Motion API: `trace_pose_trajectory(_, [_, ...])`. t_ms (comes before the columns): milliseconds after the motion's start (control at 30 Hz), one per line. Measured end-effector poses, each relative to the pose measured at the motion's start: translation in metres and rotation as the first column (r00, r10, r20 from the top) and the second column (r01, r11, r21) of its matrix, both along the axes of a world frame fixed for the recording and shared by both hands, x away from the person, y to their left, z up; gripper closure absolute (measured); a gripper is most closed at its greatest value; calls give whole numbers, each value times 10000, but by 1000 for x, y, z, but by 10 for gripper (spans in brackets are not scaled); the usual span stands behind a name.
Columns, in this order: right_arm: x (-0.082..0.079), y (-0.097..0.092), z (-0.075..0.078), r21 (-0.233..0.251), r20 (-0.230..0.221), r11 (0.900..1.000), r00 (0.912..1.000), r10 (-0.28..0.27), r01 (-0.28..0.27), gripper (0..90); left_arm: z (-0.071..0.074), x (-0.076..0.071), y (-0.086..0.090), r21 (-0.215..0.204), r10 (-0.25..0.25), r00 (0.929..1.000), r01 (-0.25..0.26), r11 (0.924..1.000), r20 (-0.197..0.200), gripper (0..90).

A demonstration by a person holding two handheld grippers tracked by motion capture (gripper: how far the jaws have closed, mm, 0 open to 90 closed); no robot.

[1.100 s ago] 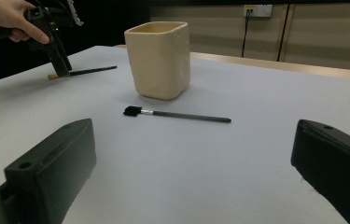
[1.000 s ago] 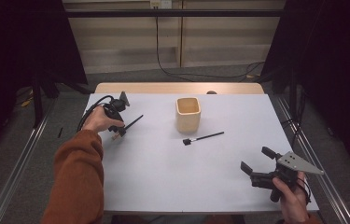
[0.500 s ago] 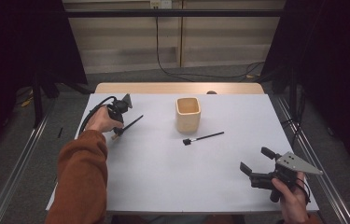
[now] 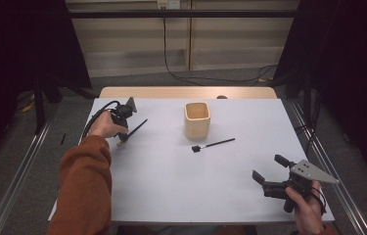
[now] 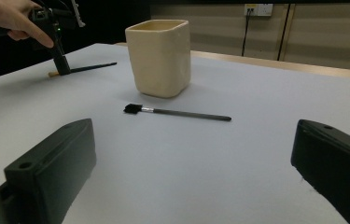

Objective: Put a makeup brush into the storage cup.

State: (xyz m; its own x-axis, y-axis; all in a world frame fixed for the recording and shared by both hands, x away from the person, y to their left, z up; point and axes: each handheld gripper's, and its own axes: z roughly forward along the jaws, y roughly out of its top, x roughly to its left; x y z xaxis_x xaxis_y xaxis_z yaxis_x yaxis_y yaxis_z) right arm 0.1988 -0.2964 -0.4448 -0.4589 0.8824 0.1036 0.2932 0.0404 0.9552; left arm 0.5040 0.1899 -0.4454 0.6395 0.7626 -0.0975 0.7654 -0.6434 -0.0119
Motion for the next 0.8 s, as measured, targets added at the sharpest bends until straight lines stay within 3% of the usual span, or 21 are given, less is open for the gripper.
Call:
trace_pose_trajectory(100, [0, 0, 0, -48, -1, 10000, 10000, -86, 86, 0, 0, 0, -2, 151, 81, 10000, -81, 9999, 20, 845])
trace_pose_trajectory(400, [1, 0, -1, -76, -63, 9999, 9999, -94, 94, 0, 1, -1, 0, 58, 87, 10000, -87, 9999, -26, 845])
trace_pose_trajectory(633, [1, 1, -1, -76, -55, 9999, 9999, -103, 103, 0, 4, -2, 3, -526, 259, 9997, -259, 9983, -8, 845])
trace_pose_trajectory(733, [2, 1, -1, -100, -69, 9999, 9999, -85, 84, 0, 10, -2, 0, -1043, 252, 9993, -222, 9943, 278, 845])
trace_pose_trajectory(800, [1, 2, -1, -86, -52, 9999, 10000, -59, 59, 0, 13, -3, -1, -1132, 262, 9987, -211, 9934, 439, 845])
